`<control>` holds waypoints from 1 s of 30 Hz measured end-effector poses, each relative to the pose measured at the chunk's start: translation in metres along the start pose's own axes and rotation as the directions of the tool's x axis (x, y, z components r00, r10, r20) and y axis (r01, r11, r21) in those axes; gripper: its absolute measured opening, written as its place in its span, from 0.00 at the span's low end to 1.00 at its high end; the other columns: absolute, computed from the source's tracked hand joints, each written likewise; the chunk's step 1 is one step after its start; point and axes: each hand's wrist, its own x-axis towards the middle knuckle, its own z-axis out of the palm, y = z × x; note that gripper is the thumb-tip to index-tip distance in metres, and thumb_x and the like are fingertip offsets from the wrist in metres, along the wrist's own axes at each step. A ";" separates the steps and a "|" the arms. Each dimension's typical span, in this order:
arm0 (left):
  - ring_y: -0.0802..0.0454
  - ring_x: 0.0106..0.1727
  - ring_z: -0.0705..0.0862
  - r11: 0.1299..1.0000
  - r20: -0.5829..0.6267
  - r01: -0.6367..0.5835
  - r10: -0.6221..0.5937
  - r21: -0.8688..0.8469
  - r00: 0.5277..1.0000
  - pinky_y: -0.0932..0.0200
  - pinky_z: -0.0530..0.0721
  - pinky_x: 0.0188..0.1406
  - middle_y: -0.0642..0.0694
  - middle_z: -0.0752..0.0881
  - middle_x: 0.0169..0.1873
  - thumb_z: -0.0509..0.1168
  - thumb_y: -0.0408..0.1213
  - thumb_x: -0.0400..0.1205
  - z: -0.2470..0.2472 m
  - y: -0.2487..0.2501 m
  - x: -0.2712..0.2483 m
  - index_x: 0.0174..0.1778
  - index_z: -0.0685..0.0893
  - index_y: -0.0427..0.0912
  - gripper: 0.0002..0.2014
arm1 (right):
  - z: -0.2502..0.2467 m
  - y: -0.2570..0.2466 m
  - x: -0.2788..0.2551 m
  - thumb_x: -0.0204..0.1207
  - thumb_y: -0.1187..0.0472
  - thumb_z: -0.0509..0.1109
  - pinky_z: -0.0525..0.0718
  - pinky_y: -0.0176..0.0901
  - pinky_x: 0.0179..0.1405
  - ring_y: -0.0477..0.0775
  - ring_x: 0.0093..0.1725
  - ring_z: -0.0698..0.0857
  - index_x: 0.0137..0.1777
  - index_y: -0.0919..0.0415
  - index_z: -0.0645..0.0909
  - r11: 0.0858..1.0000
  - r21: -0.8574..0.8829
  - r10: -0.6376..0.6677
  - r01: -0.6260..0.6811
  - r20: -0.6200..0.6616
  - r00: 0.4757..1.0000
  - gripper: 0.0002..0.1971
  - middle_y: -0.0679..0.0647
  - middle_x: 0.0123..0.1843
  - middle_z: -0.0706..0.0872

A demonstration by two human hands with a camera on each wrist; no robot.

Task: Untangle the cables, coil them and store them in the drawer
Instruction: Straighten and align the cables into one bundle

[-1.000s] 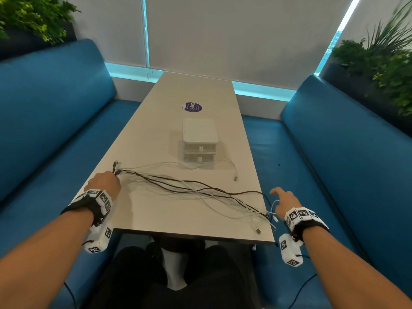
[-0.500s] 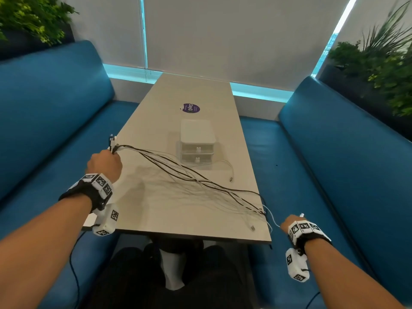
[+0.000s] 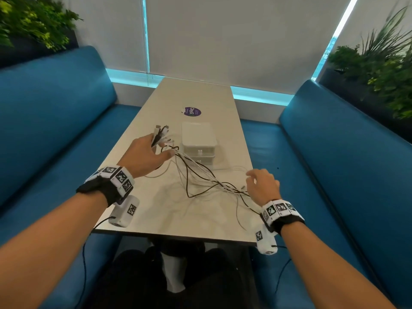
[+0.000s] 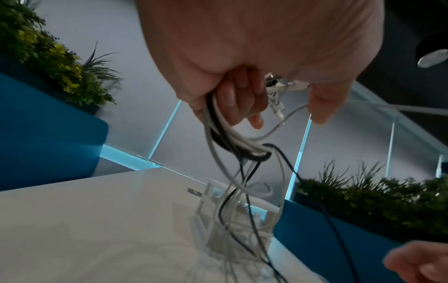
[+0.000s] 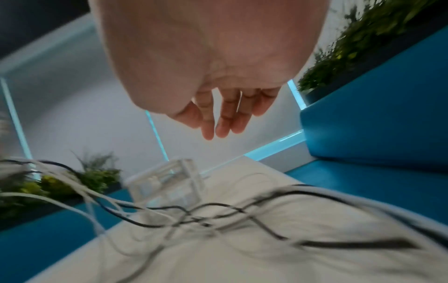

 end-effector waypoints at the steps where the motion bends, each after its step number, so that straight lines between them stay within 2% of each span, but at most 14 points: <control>1: 0.51 0.31 0.76 1.000 0.023 -0.017 0.017 -0.014 1.000 0.57 0.70 0.29 0.49 0.79 0.30 0.72 0.55 0.78 -0.002 0.004 0.001 0.44 0.78 0.51 0.14 | -0.002 -0.015 0.001 0.81 0.55 0.58 0.68 0.58 0.66 0.58 0.64 0.80 0.63 0.48 0.84 0.998 0.060 -0.025 0.026 -0.015 1.000 0.16 0.53 0.63 0.83; 5: 0.50 0.31 0.74 0.997 0.146 -0.031 0.042 -0.074 0.988 0.56 0.71 0.30 0.49 0.77 0.29 0.69 0.40 0.76 -0.008 0.016 0.000 0.39 0.77 0.46 0.07 | -0.010 -0.069 0.000 0.83 0.55 0.53 0.67 0.55 0.69 0.54 0.64 0.78 0.63 0.48 0.83 0.950 0.270 -0.160 0.159 -0.017 0.987 0.18 0.51 0.62 0.82; 8: 0.51 0.30 0.68 0.988 0.137 -0.029 0.049 -0.150 0.989 0.54 0.67 0.33 0.48 0.72 0.27 0.64 0.34 0.80 -0.008 0.022 -0.002 0.32 0.70 0.44 0.12 | -0.015 -0.095 -0.002 0.82 0.40 0.49 0.75 0.54 0.66 0.54 0.60 0.82 0.63 0.51 0.83 0.865 0.456 -0.285 0.212 0.098 0.953 0.25 0.51 0.58 0.85; 11: 0.52 0.28 0.68 0.980 0.129 -0.022 0.048 -0.197 0.990 0.54 0.65 0.32 0.50 0.72 0.27 0.62 0.41 0.88 -0.008 0.023 -0.004 0.34 0.73 0.44 0.16 | -0.018 -0.114 -0.002 0.79 0.26 0.44 0.77 0.54 0.65 0.52 0.57 0.86 0.60 0.50 0.86 0.829 0.540 -0.336 0.146 0.271 0.902 0.37 0.49 0.55 0.90; 13: 0.53 0.28 0.68 0.981 0.122 -0.022 0.046 -0.192 0.991 0.54 0.66 0.30 0.51 0.72 0.27 0.58 0.46 0.90 -0.007 0.021 -0.005 0.37 0.77 0.40 0.18 | -0.025 -0.121 -0.004 0.80 0.26 0.42 0.77 0.56 0.64 0.56 0.53 0.89 0.59 0.54 0.86 0.774 0.634 -0.320 0.013 0.373 0.871 0.40 0.54 0.51 0.92; 16: 0.52 0.29 0.70 0.990 0.092 -0.011 0.024 -0.141 0.995 0.54 0.67 0.30 0.51 0.74 0.26 0.54 0.49 0.91 -0.001 0.009 -0.005 0.34 0.73 0.45 0.20 | -0.035 -0.120 -0.014 0.84 0.36 0.54 0.80 0.54 0.63 0.59 0.49 0.90 0.62 0.64 0.84 0.743 0.655 -0.377 -0.139 0.581 0.721 0.32 0.64 0.50 0.92; 18: 0.52 0.29 0.71 0.991 0.057 0.020 -0.013 -0.135 0.998 0.54 0.67 0.29 0.51 0.75 0.26 0.54 0.50 0.91 0.003 -0.003 -0.002 0.34 0.74 0.47 0.19 | -0.033 -0.112 -0.019 0.82 0.46 0.66 0.83 0.52 0.58 0.55 0.46 0.91 0.59 0.64 0.86 0.813 0.579 -0.420 -0.064 0.657 0.626 0.21 0.62 0.46 0.92; 19: 0.52 0.29 0.71 0.987 0.033 0.043 -0.039 -0.152 0.999 0.54 0.67 0.29 0.51 0.76 0.26 0.54 0.50 0.91 0.005 -0.009 -0.001 0.38 0.77 0.46 0.19 | -0.027 -0.107 -0.017 0.82 0.50 0.68 0.84 0.49 0.54 0.52 0.43 0.90 0.55 0.62 0.87 0.861 0.507 -0.409 0.025 0.662 0.628 0.16 0.59 0.43 0.93; 20: 0.52 0.29 0.71 0.983 0.007 0.062 -0.062 -0.174 0.998 0.54 0.67 0.30 0.52 0.76 0.26 0.54 0.50 0.91 0.005 -0.013 0.000 0.42 0.80 0.45 0.18 | -0.019 -0.100 -0.013 0.82 0.52 0.67 0.83 0.47 0.51 0.49 0.42 0.90 0.53 0.59 0.88 0.909 0.397 -0.377 0.128 0.648 0.662 0.12 0.55 0.41 0.93; 22: 0.52 0.28 0.71 0.973 -0.036 0.092 -0.101 -0.213 0.994 0.54 0.66 0.29 0.52 0.74 0.25 0.55 0.49 0.90 0.004 -0.018 0.000 0.48 0.83 0.43 0.16 | -0.005 -0.084 -0.005 0.83 0.54 0.62 0.82 0.46 0.51 0.51 0.49 0.88 0.53 0.54 0.87 0.950 0.013 -0.263 0.312 0.574 0.775 0.12 0.53 0.48 0.91; 24: 0.53 0.27 0.69 0.962 -0.042 0.106 -0.120 -0.250 0.992 0.54 0.66 0.28 0.52 0.73 0.25 0.56 0.49 0.90 0.003 -0.020 -0.001 0.49 0.83 0.43 0.16 | 0.006 -0.065 -0.002 0.84 0.53 0.59 0.80 0.53 0.60 0.60 0.61 0.81 0.63 0.54 0.83 0.821 -0.423 -0.165 0.384 0.468 0.868 0.15 0.57 0.62 0.82; 25: 0.54 0.27 0.68 0.959 -0.033 0.100 -0.113 -0.265 0.993 0.54 0.65 0.28 0.53 0.73 0.25 0.56 0.48 0.90 0.003 -0.019 -0.002 0.49 0.83 0.43 0.16 | 0.011 -0.055 0.000 0.84 0.50 0.59 0.77 0.55 0.64 0.62 0.66 0.76 0.69 0.54 0.79 0.763 -0.533 -0.118 0.366 0.442 0.889 0.18 0.59 0.67 0.77; 27: 0.54 0.27 0.67 0.959 0.002 0.081 -0.083 -0.271 0.997 0.54 0.65 0.28 0.53 0.72 0.25 0.56 0.49 0.90 0.006 -0.017 -0.004 0.48 0.83 0.42 0.17 | 0.016 -0.047 -0.001 0.78 0.40 0.67 0.75 0.57 0.69 0.64 0.71 0.71 0.79 0.56 0.67 0.805 -0.505 -0.061 0.312 0.452 0.890 0.34 0.60 0.74 0.70; 30: 0.54 0.27 0.67 0.959 0.042 0.039 -0.029 -0.281 0.999 0.55 0.66 0.31 0.52 0.73 0.26 0.56 0.50 0.90 0.019 -0.010 -0.004 0.52 0.84 0.36 0.21 | 0.021 -0.063 -0.007 0.65 0.35 0.79 0.74 0.60 0.74 0.64 0.76 0.68 0.87 0.53 0.43 0.941 -0.197 -0.185 0.273 0.377 0.908 0.61 0.59 0.82 0.59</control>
